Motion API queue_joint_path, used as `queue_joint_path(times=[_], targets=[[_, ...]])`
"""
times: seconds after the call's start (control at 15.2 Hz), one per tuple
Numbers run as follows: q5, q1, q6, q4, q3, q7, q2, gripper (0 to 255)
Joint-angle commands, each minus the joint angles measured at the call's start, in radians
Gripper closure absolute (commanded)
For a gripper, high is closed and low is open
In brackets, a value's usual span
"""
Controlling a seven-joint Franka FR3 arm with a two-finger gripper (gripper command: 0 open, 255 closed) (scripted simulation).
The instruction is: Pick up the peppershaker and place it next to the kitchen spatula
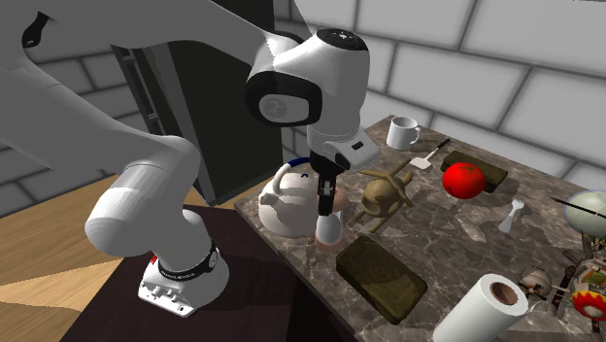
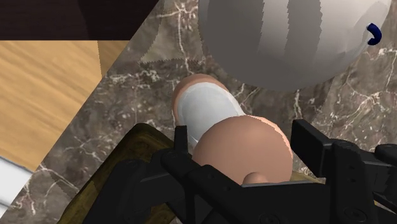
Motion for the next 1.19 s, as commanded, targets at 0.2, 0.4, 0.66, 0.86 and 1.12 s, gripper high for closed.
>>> queue_joint_path(times=[0.2, 0.4, 0.66, 0.86, 1.12], targets=[[-0.01, -0.004, -0.065, 0.039, -0.006, 0.008, -0.026, 255], [-0.017, -0.006, -0.112, 0.07, -0.011, 0.014, -0.042, 255], [-0.026, -0.009, -0.173, 0.114, -0.017, 0.021, -0.059, 255], [-0.032, -0.012, -0.216, 0.15, -0.022, 0.026, -0.067, 255], [-0.039, -0.014, -0.272, 0.199, -0.027, 0.033, -0.074, 255]])
